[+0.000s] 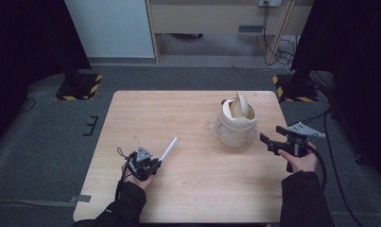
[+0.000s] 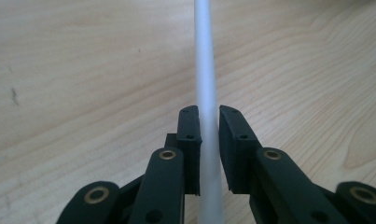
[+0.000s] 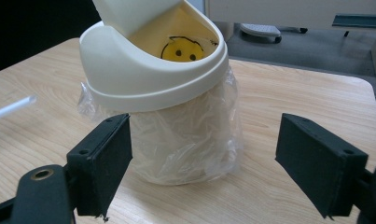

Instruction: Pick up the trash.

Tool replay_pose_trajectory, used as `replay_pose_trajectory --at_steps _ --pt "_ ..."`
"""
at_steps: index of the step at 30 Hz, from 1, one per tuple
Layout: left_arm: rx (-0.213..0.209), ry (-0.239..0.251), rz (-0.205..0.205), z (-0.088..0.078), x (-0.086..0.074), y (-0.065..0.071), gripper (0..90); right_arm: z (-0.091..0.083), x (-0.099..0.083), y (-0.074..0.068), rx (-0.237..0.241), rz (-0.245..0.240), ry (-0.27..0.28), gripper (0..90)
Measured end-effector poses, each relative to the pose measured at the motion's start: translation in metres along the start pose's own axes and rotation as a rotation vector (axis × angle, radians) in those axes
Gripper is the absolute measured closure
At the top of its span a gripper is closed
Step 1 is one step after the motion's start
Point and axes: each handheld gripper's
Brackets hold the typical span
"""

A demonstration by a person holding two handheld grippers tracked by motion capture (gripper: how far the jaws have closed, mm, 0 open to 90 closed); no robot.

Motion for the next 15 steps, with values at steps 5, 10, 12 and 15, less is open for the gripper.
replay_pose_trajectory --at_steps 5,10,12,15 --pt "-0.001 0.094 0.007 -0.012 0.007 -0.001 78.4 -0.001 0.001 -0.001 0.005 0.004 0.010 19.1" --pt "-0.008 0.194 0.020 -0.025 0.013 0.001 78.4 -0.002 0.003 -0.002 0.017 0.000 0.021 19.6" --pt "-0.007 0.212 0.025 -0.029 0.015 0.002 78.4 -0.002 0.004 -0.003 0.019 -0.001 0.023 19.7" --pt "-0.007 0.243 0.032 -0.035 0.018 0.004 78.4 -0.003 0.006 -0.005 0.024 -0.006 0.032 20.2"
Point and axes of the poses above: each handheld gripper's, and its own axes: z roughly forward along the jaws, x roughly out of its top, y roughly to its right, and after that the axes turned 5 degrees about -y, right-handed
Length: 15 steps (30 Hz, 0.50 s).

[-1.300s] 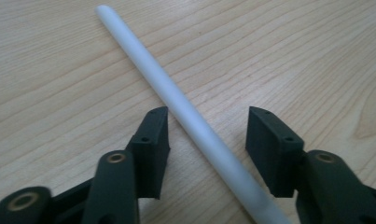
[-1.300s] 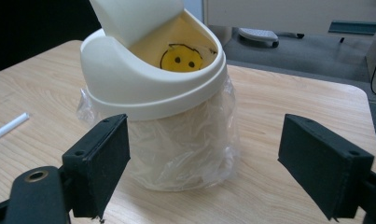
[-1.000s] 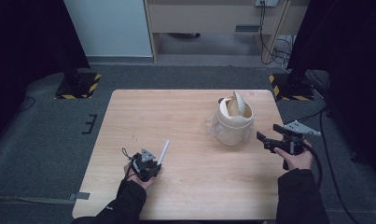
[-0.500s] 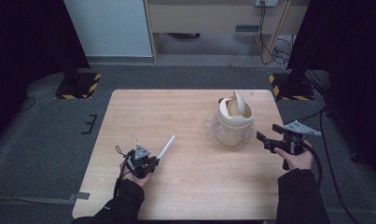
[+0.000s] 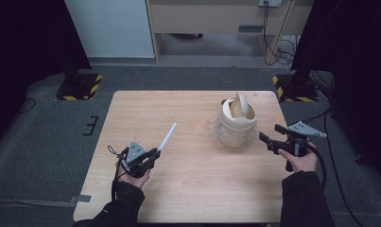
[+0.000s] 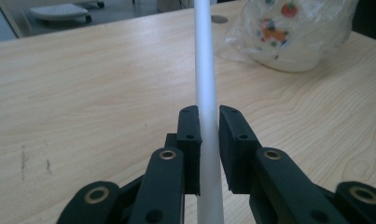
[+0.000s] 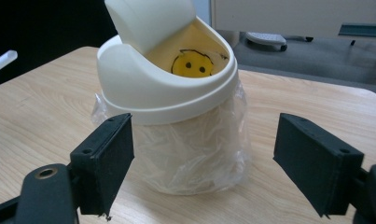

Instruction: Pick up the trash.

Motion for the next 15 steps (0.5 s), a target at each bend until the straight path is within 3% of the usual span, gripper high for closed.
replay_pose_trajectory --at_steps 7,15 --pt "-0.006 0.129 0.031 -0.016 0.016 0.006 78.5 -0.002 0.007 -0.005 0.028 -0.002 0.037 21.9" --pt "-0.030 0.233 0.073 -0.026 0.028 0.017 78.5 -0.006 0.015 -0.012 0.062 0.000 0.079 24.2"
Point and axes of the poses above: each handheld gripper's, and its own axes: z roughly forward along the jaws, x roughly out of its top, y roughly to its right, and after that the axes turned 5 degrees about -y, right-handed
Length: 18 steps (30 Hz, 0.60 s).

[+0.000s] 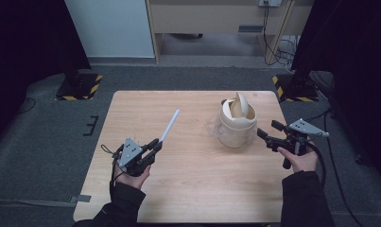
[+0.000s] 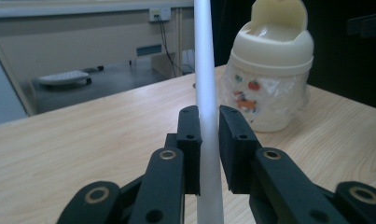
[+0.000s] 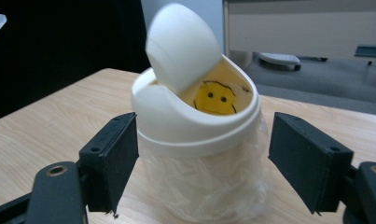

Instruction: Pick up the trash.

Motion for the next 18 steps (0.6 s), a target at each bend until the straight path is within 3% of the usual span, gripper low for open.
replay_pose_trajectory --at_steps 6,10,15,18 --pt "-0.013 0.044 0.028 0.000 0.009 0.007 78.5 -0.001 0.012 -0.010 0.047 -0.003 0.032 26.6" --pt "-0.023 0.052 0.029 0.005 0.013 0.013 78.5 0.000 0.022 -0.021 0.071 -0.017 0.020 28.6" --pt "-0.047 0.059 0.050 0.015 0.019 0.025 78.5 0.003 0.033 -0.034 0.124 -0.023 0.057 31.1" --pt "-0.063 0.069 0.061 0.020 0.023 0.032 78.6 0.004 0.035 -0.036 0.129 -0.026 0.071 32.3"
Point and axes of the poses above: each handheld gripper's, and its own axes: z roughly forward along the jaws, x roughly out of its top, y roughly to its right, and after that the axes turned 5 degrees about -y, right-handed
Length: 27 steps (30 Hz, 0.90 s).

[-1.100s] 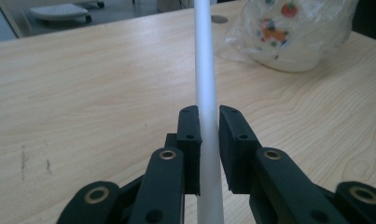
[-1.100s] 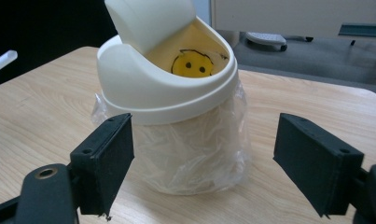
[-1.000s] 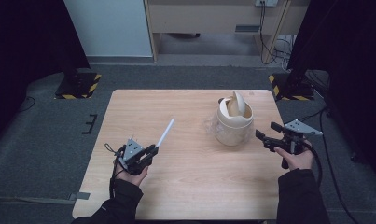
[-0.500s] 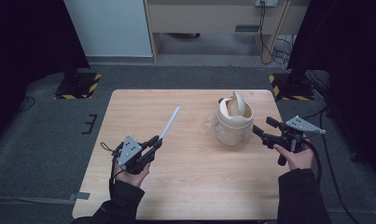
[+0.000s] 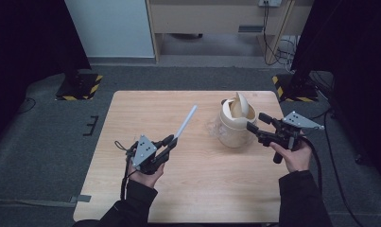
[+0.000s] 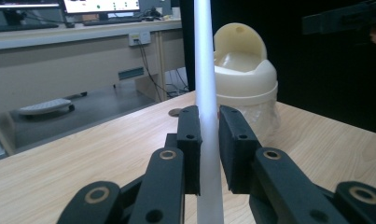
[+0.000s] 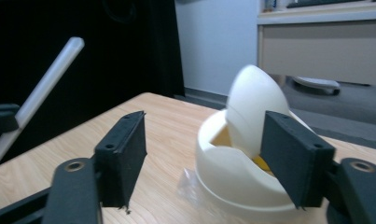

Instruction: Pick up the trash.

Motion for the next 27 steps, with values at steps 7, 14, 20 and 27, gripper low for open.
replay_pose_trajectory --at_steps 7,14,20,27 --pt "-0.029 0.021 0.023 0.012 0.008 0.014 78.5 0.006 0.005 -0.008 0.051 0.033 0.040 35.1" --pt "-0.056 0.034 0.031 0.023 0.015 0.028 78.6 0.014 0.008 -0.020 0.139 0.094 0.075 38.7" --pt "-0.078 0.039 0.037 0.032 0.019 0.037 78.6 0.025 0.010 -0.033 0.196 0.107 0.074 40.3" --pt "-0.102 0.031 0.051 0.041 0.018 0.049 78.6 0.032 0.009 -0.041 0.231 0.116 0.065 43.6"
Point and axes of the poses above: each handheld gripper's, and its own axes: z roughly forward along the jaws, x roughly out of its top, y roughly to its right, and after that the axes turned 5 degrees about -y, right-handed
